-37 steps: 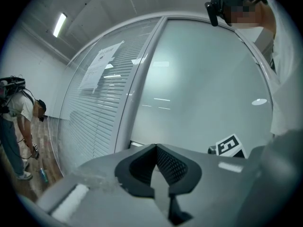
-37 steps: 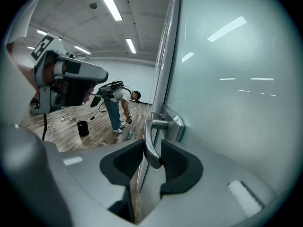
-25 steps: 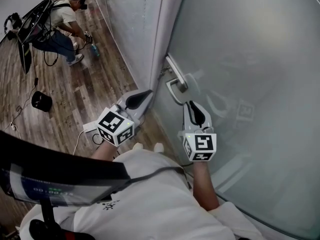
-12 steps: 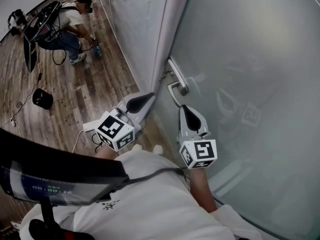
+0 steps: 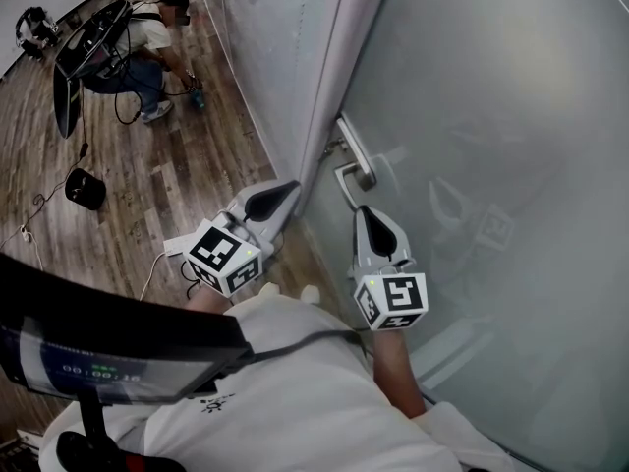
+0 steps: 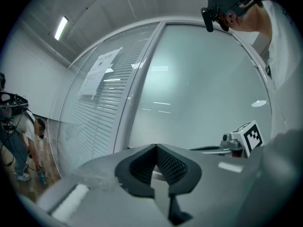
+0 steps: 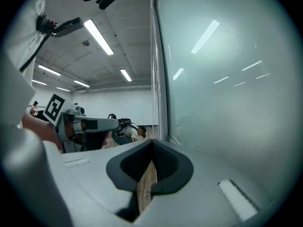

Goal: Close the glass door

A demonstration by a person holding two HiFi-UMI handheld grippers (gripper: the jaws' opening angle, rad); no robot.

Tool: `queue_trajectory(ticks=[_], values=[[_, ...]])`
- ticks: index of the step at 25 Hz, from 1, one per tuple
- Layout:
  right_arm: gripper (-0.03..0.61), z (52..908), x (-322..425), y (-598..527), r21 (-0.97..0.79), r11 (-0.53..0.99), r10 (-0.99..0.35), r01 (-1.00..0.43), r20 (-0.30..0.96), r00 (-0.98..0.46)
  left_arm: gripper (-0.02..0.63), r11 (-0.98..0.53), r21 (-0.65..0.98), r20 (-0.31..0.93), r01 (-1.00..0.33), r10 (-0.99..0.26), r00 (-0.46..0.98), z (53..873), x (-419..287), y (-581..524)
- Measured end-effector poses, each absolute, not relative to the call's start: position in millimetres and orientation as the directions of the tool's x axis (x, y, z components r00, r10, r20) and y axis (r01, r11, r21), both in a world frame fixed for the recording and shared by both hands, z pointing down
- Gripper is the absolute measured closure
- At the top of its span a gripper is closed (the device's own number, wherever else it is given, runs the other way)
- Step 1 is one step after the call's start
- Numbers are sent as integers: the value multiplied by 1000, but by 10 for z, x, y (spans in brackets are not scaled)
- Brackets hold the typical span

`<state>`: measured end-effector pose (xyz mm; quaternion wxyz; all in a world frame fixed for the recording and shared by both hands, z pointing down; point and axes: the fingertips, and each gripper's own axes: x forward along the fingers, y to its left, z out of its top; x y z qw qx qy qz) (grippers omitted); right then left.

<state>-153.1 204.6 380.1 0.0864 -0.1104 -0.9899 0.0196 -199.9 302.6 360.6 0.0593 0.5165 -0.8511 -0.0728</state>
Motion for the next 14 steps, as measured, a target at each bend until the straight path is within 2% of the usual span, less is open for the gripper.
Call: queue_trajectory(ticks=[14], values=[[571, 3862, -1318, 1980, -33, 985, 173, 170, 187, -967, 611, 421, 187, 19, -887, -905, -425, 3650, -1837, 2985]])
